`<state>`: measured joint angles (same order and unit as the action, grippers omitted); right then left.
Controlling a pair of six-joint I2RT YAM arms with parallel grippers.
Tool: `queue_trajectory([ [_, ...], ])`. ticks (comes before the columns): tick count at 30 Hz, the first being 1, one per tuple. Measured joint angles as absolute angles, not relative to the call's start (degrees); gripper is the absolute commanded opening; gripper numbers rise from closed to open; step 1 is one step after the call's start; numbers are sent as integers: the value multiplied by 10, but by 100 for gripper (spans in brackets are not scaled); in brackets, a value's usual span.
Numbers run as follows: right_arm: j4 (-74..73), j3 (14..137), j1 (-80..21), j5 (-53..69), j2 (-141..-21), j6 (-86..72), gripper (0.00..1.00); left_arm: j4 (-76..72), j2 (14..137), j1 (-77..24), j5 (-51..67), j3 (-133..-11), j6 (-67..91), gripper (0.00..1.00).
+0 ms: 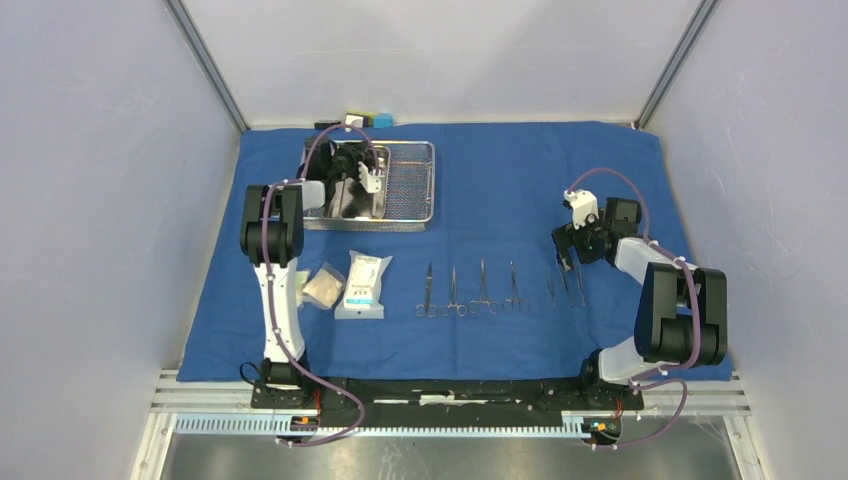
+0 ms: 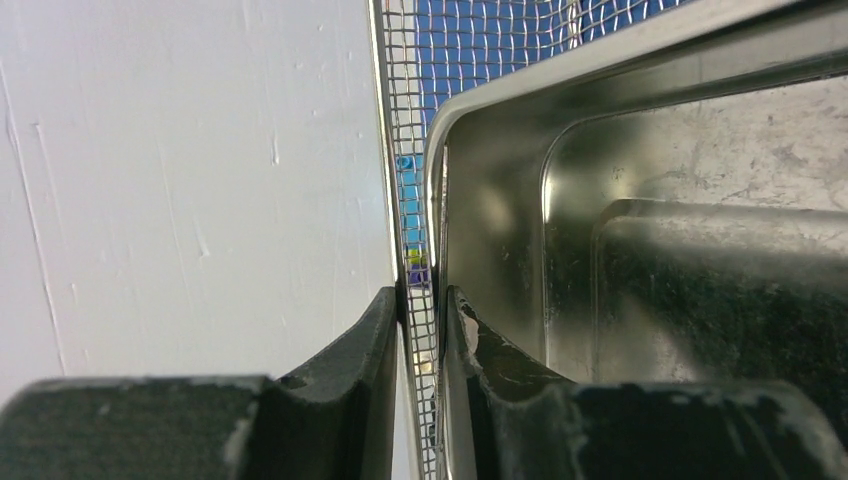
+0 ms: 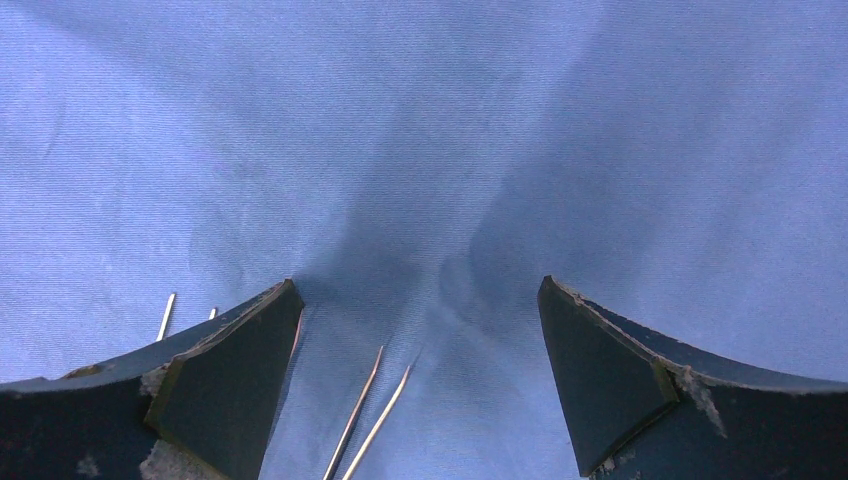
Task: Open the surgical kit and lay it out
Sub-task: Pick up the medical item from the container.
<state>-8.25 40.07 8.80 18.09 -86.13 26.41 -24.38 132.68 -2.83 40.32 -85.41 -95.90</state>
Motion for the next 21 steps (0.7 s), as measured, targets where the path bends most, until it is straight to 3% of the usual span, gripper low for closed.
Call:
queue_trajectory([
  [15, -83, 404, 88, 183, -865, 264, 97, -305, 1339, -31, 386, -796, -944, 22],
  [21, -89, 410, 88, 185, -871, 264, 98, -319, 1346, -32, 376, -785, -947, 11],
])
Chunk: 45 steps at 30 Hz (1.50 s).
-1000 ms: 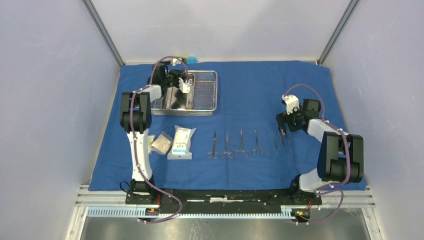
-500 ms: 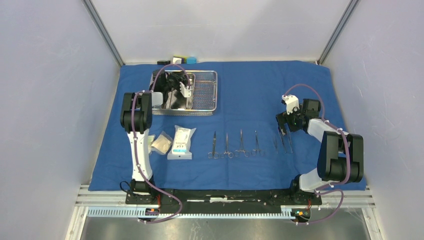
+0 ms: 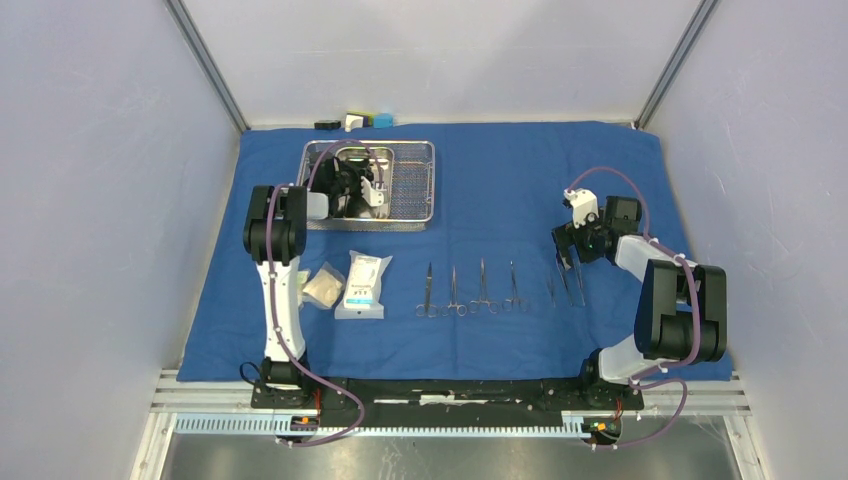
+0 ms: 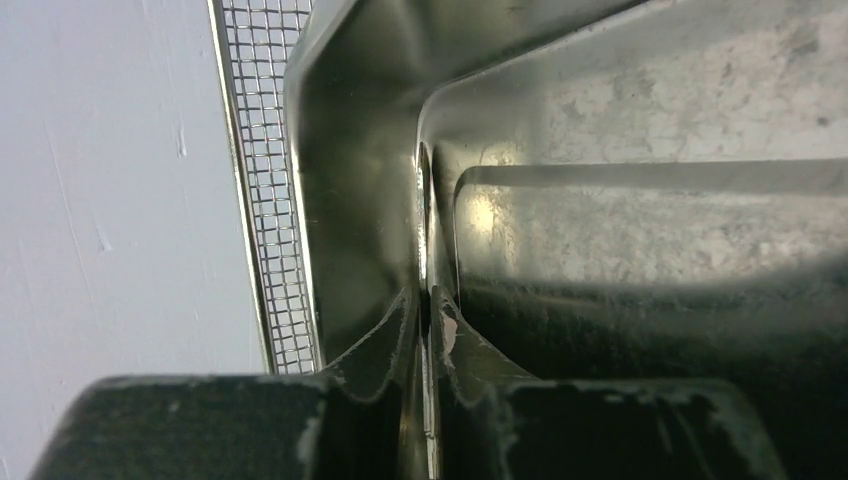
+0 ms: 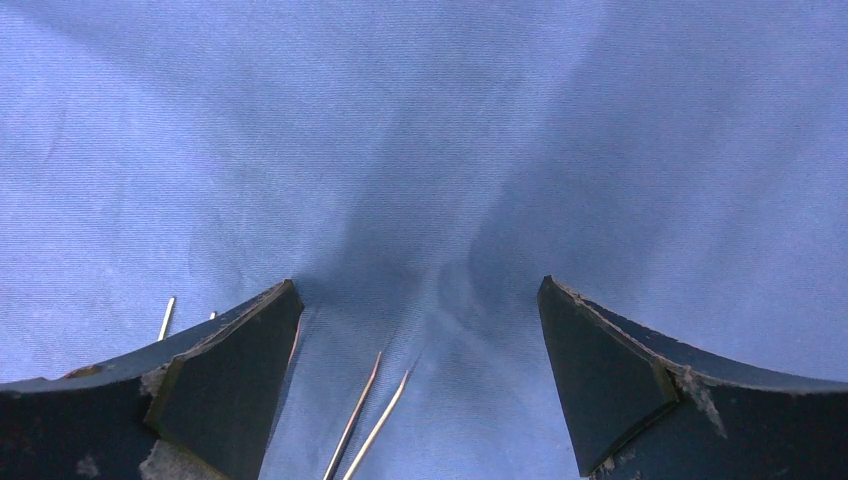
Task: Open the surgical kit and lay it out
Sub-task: Pick up the medical item from the container.
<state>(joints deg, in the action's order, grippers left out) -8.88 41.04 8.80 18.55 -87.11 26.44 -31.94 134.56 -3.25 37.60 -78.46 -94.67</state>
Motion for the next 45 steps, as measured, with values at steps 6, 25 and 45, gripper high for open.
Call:
queue_trajectory([
  [6, -89, 410, 88, 186, -871, 265, 97, -322, 1346, -33, 374, -785, -947, 6],
  [25, -90, 410, 88, 187, -871, 265, 98, -347, 1351, -33, 370, -786, -917, 2],
  [45, -95, 411, 88, 207, -849, 264, 98, -194, 1270, -33, 392, -758, -827, 2],
])
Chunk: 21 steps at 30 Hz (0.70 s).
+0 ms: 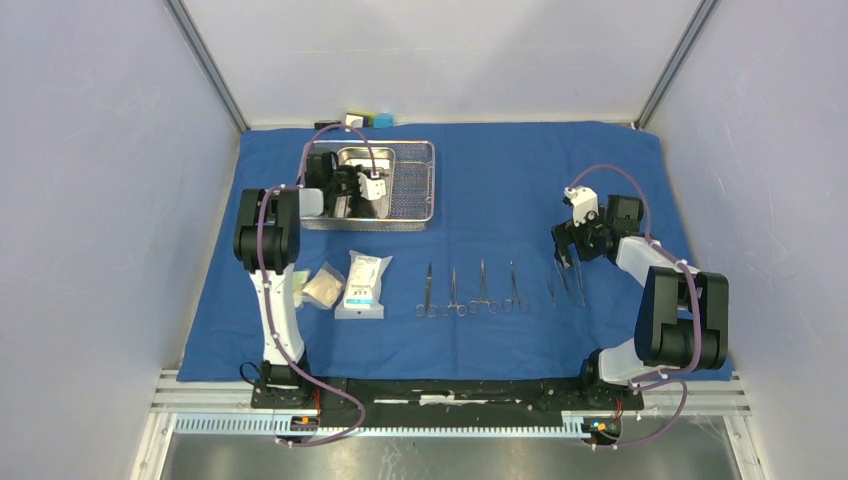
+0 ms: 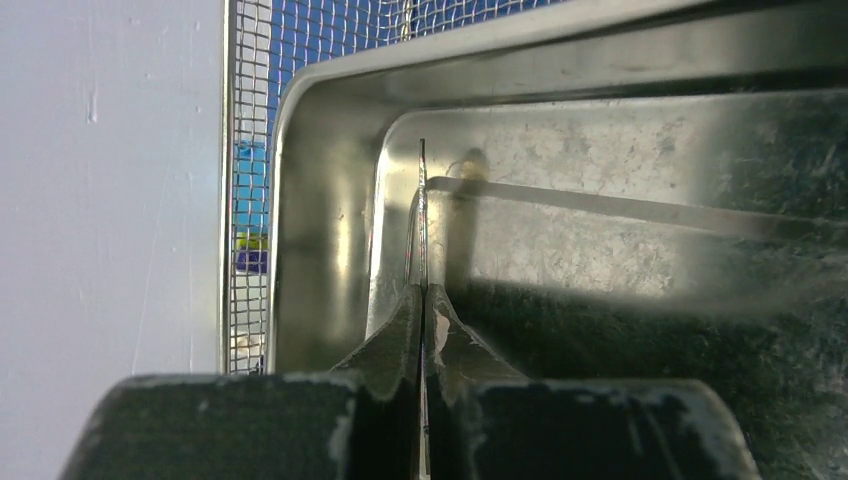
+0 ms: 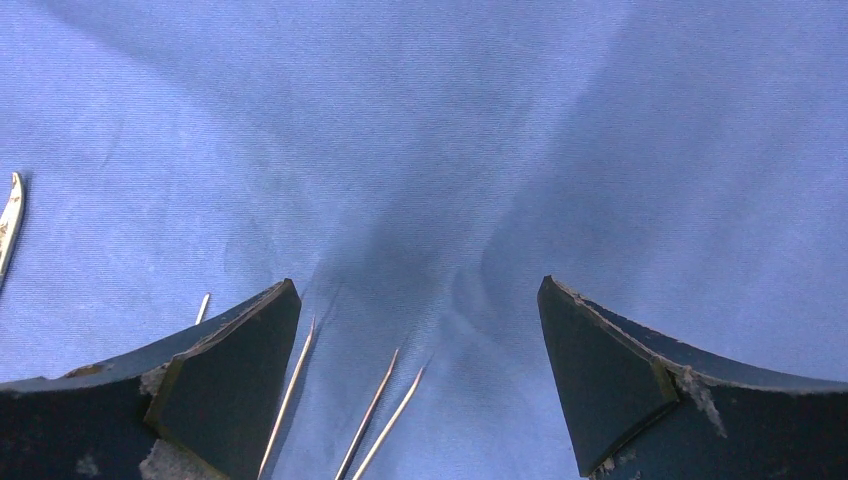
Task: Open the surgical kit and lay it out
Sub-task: Pick up the medical item from the container.
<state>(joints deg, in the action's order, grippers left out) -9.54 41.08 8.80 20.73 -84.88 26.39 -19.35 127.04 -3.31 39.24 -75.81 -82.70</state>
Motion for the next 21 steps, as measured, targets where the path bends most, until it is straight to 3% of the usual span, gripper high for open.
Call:
queue_trajectory([
  [21, -97, 411, 88, 223, -844, 260, 97, -52, 1241, -33, 404, -824, -770, 2],
])
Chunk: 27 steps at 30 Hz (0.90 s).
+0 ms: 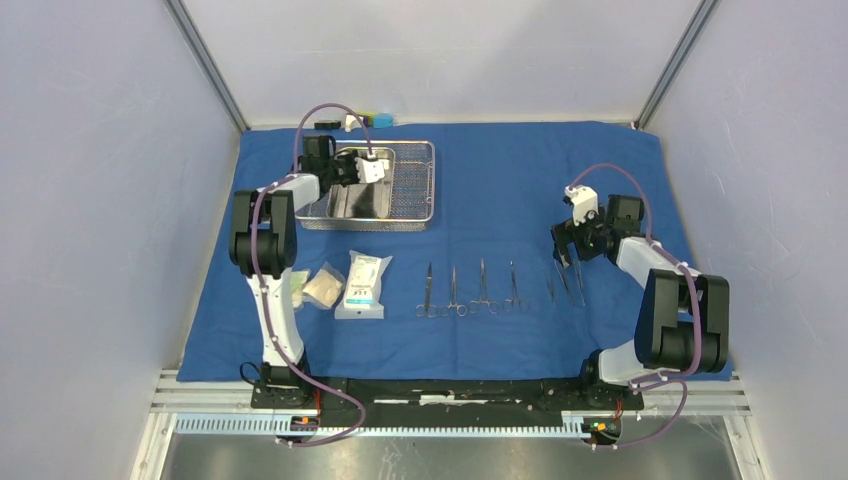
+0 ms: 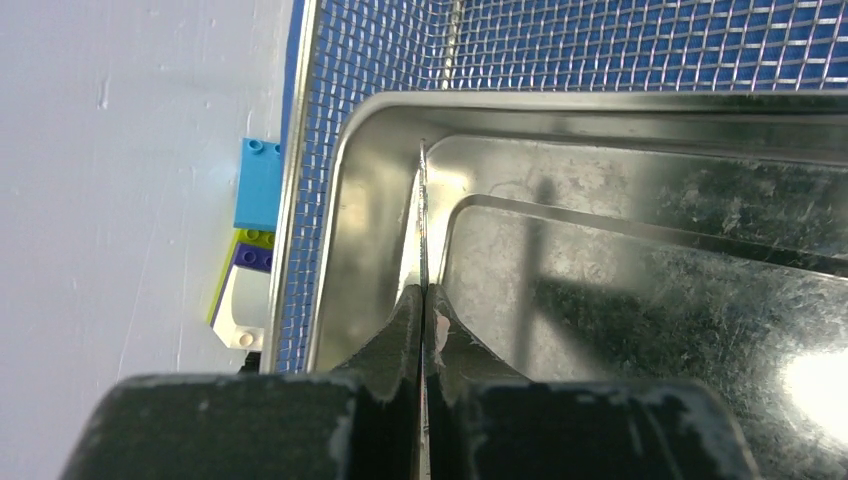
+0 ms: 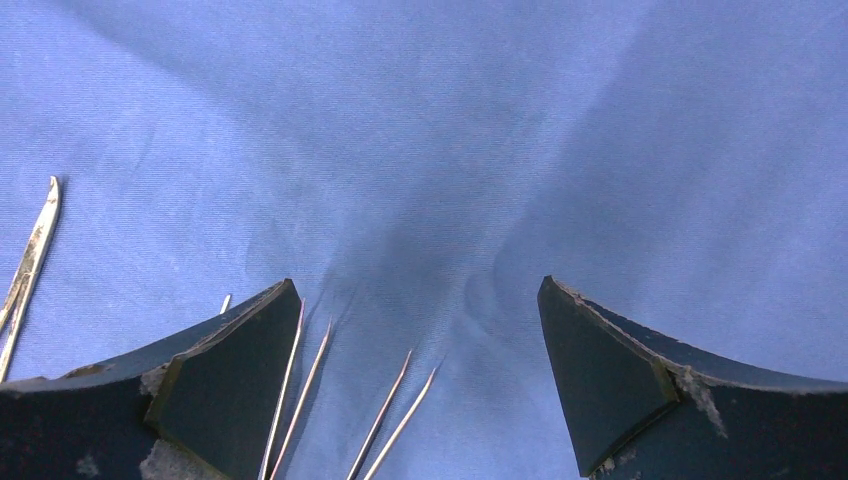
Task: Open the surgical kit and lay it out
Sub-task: Pick up the medical item from the container.
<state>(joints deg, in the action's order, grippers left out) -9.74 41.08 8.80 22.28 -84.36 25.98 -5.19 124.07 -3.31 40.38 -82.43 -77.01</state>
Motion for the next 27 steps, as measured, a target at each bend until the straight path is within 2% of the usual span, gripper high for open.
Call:
queue_trajectory([
  [14, -122, 443, 67, 271, -806, 245, 97, 58, 1185, -33, 411, -874, -659, 2],
  [27, -159, 576, -58, 331, -793, 270, 97, 174, 1094, -35, 472, -886, -548, 2],
])
